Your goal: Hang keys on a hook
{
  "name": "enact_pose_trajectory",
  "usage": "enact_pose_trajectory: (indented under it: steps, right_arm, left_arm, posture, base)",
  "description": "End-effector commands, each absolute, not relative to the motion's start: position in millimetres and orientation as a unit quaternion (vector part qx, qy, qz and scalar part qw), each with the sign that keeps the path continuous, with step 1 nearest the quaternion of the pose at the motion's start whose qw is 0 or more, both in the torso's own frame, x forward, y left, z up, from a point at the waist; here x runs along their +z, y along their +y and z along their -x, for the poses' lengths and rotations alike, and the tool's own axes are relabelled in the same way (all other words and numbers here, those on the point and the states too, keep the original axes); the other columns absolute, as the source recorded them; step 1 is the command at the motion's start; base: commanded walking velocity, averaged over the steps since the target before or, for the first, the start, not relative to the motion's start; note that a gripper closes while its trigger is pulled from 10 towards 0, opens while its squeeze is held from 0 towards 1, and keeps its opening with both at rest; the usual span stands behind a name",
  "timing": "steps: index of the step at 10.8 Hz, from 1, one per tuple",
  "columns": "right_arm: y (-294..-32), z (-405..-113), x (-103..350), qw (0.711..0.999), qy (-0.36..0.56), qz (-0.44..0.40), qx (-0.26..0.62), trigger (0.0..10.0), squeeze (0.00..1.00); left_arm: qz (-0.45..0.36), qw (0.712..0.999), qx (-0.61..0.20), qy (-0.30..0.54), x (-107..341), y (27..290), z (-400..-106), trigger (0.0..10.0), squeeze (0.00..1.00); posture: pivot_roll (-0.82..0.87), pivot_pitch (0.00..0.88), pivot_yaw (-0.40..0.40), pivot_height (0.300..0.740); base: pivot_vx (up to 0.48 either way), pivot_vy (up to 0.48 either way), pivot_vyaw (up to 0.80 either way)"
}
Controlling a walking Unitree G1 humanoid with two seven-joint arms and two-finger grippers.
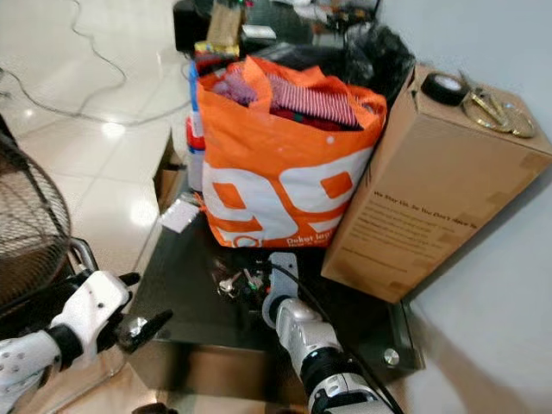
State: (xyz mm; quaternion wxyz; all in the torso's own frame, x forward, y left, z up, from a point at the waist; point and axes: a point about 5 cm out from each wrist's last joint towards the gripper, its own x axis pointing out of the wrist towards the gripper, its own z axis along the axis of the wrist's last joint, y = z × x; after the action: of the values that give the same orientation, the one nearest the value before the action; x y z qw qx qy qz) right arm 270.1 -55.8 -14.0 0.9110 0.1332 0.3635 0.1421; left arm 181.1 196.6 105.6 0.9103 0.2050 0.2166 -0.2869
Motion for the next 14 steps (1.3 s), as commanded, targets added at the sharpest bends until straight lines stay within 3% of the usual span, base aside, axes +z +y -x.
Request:
enact_pose_trajectory:
  steps: [1, 2, 3, 4, 5, 6, 12, 14]
  right_arm:
    - [-47, -271, -12, 0.913, 0.360, -0.140, 0.134, 2.1, 0.00]
    - [-47, -272, -13, 0.913, 0.360, -0.148, 0.125, 1.6, 0.00]
    - [-44, -272, -12, 0.913, 0.356, -0.150, 0.128, 2.6, 0.00]
    - [-37, -271, -10, 0.914, 0.349, -0.154, 0.137, 4.9, 0.00]
    - [-30, -272, -7, 0.915, 0.336, -0.165, 0.148, 8.0, 0.00]
    - [-24, -273, -3, 0.916, 0.325, -0.178, 0.156, 9.7, 0.00]
    - [13, -268, 11, 0.913, 0.288, -0.214, 0.197, 10.0, 0.00]
    - [15, -273, 18, 0.918, 0.259, -0.228, 0.194, 10.0, 0.00]
  left_arm:
    - [-0.208, 0.910, -0.287, 0.216, 111, 198, -178, 10.0, 0.00]
    - [-0.209, 0.909, -0.285, 0.219, 114, 199, -174, 10.0, 0.00]
    - [-0.210, 0.909, -0.282, 0.222, 117, 201, -170, 10.0, 0.00]
    - [-0.210, 0.910, -0.279, 0.224, 120, 202, -167, 10.0, 0.00]
    - [-0.210, 0.910, -0.276, 0.226, 122, 203, -163, 10.0, 0.00]
    - [-0.210, 0.911, -0.274, 0.227, 123, 203, -161, 10.0, 0.00]
    - [-0.213, 0.910, -0.261, 0.242, 134, 208, -149, 10.0, 0.00]
    - [-0.211, 0.909, -0.261, 0.246, 134, 208, -147, 10.0, 0.00]
  posture:
    - [0.08, 0.131, -0.142, 0.740]
    - [0.09, 0.150, -0.148, 0.740]
    - [0.10, 0.159, -0.150, 0.740]
    - [0.11, 0.171, -0.153, 0.740]
    - [0.11, 0.178, -0.155, 0.740]
    - [0.12, 0.184, -0.157, 0.740]
    - [0.16, 0.215, -0.159, 0.740]
    - [0.15, 0.206, -0.159, 0.740]
  base:
    - [0.000, 0.000, 0.00]
    - [0.000, 0.000, 0.00]
    - [0.000, 0.000, 0.00]
    - [0.000, 0.000, 0.00]
    - [0.000, 0.000, 0.00]
    - [0.000, 0.000, 0.00]
    - [0.000, 0.000, 0.00]
    - [0.000, 0.000, 0.00]
